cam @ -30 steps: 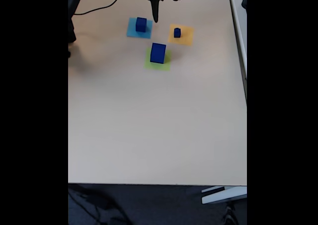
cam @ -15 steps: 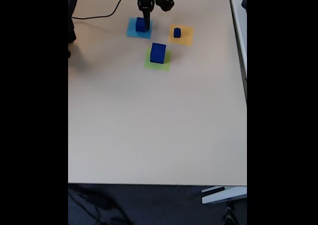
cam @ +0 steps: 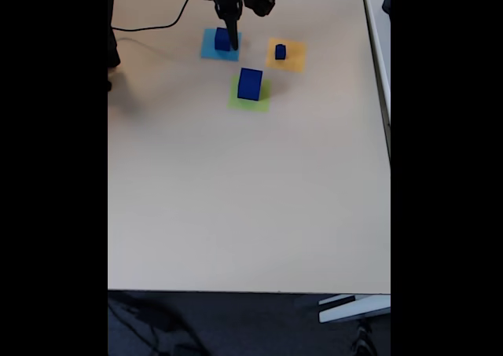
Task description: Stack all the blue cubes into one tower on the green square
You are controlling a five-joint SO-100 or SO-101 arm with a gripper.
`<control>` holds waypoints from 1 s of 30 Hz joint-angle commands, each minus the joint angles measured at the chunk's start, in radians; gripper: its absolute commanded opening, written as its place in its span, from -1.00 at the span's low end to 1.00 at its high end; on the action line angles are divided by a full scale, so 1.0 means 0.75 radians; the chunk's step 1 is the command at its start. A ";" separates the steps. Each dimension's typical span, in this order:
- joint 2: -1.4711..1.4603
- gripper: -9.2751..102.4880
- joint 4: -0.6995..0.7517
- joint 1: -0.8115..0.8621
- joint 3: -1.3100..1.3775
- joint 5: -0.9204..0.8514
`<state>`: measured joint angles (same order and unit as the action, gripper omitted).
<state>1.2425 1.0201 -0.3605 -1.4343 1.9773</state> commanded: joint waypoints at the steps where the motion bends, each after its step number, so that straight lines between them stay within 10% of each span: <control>1: 0.135 0.02 -0.016 -0.004 -0.029 0.014; 20: 0.252 -0.07 -0.194 -0.010 -0.333 0.012; 30: 0.282 -0.44 -0.260 0.000 -0.425 0.014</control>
<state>1.3729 0.8406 -0.3605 -1.7579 1.9804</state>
